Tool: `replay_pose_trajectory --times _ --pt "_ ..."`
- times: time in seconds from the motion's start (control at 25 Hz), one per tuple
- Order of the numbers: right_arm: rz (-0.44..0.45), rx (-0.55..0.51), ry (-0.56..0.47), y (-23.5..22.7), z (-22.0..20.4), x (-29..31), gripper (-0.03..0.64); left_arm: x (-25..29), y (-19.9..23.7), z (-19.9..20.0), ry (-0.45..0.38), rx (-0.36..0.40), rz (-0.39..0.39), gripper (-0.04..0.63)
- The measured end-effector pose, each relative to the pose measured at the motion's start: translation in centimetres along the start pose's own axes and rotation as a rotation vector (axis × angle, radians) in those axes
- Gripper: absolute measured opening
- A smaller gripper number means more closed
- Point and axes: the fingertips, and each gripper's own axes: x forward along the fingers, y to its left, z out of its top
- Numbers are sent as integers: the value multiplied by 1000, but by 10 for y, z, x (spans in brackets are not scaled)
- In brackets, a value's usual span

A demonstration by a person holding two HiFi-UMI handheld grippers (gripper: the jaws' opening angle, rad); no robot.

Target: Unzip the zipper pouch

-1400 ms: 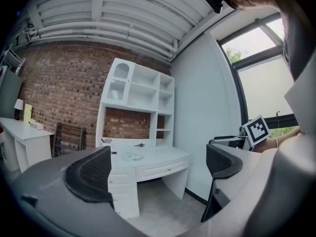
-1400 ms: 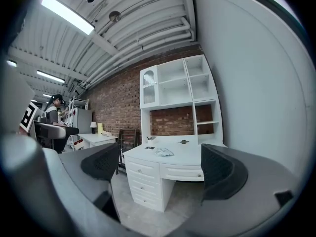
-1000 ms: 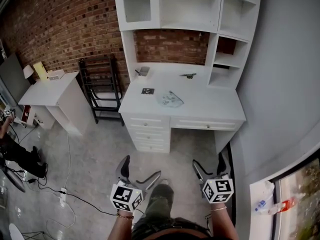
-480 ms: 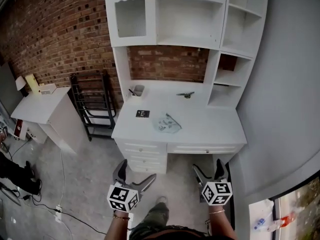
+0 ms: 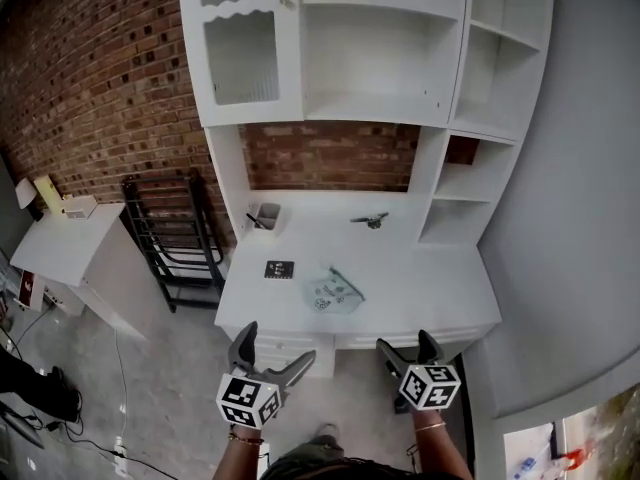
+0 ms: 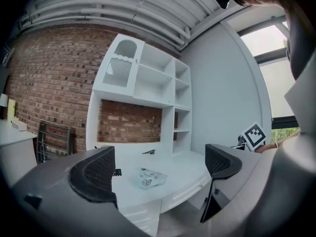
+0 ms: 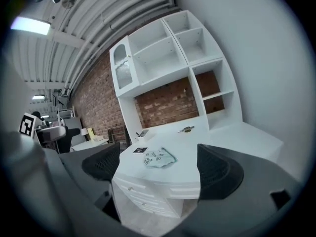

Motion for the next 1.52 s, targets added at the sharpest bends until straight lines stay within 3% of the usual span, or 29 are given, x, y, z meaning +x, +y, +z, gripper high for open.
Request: replay_pose_trajectory --times 0.16,0.36,0.6,0.8,1.12,1.52 --pt "2 8 49 -4 -2 41 483 22 29 -14 37 -17 7 566" --pt "-2 44 93 -13 -7 85 469 41 76 -21 25 -60 38 566" --pt "26 317 179 -22 -34 117 437 61 90 -31 42 -83 29 566" --pt "71 505 261 -23 -55 141 419 65 87 -53 109 -90 22 566" --pt "105 924 383 -36 -85 195 405 87 122 -43 99 -106 117 566" --pt "116 1109 507 -38 -116 245 358 130 134 -35 93 -98 149 566"
